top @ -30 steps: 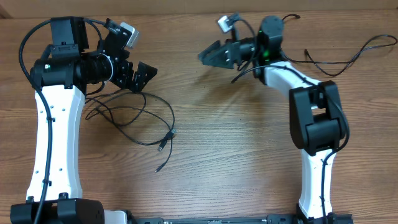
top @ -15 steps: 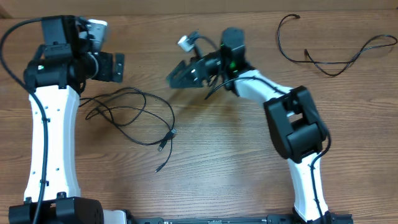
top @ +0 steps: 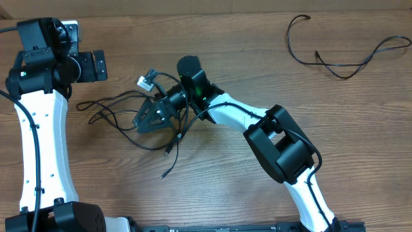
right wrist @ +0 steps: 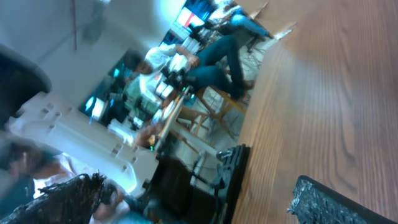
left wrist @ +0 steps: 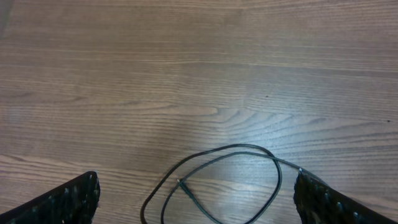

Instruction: Untangle cables

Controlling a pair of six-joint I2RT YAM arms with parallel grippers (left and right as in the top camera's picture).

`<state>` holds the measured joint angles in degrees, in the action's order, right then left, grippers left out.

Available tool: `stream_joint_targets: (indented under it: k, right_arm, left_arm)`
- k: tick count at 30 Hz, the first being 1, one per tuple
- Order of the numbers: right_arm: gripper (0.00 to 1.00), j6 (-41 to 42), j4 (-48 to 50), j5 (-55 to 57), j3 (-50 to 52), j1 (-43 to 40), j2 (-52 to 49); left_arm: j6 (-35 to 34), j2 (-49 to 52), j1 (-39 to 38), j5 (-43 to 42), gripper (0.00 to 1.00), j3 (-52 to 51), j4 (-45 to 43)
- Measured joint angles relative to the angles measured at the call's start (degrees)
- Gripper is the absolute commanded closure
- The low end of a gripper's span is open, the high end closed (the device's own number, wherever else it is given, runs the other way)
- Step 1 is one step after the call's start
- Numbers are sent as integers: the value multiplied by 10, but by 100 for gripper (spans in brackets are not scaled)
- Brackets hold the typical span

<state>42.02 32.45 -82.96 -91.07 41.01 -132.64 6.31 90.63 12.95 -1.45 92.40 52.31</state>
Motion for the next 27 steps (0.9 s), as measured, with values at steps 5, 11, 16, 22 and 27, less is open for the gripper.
stream_joint_targets:
  k: [5,11,16,22,27]
  right_arm:
    - [0,-119,-174,88,0,-2,-1]
    - [0,-315,-293,219,0,-5,-1]
    - [0,-453,-336,299,0,-5,-1]
    - [0,-582,-408,377,0,-5,-1]
    - [0,-653,-438,429,-1,-5,10]
  left_arm:
    - [-2,0,0,0,0,0,0]
    - [-2,0,0,1,0,0,0]
    - [-2,0,0,1,1,0,0]
    - [-2,0,0,1,1,0,0]
    - [-2,0,0,1,0,0,0]
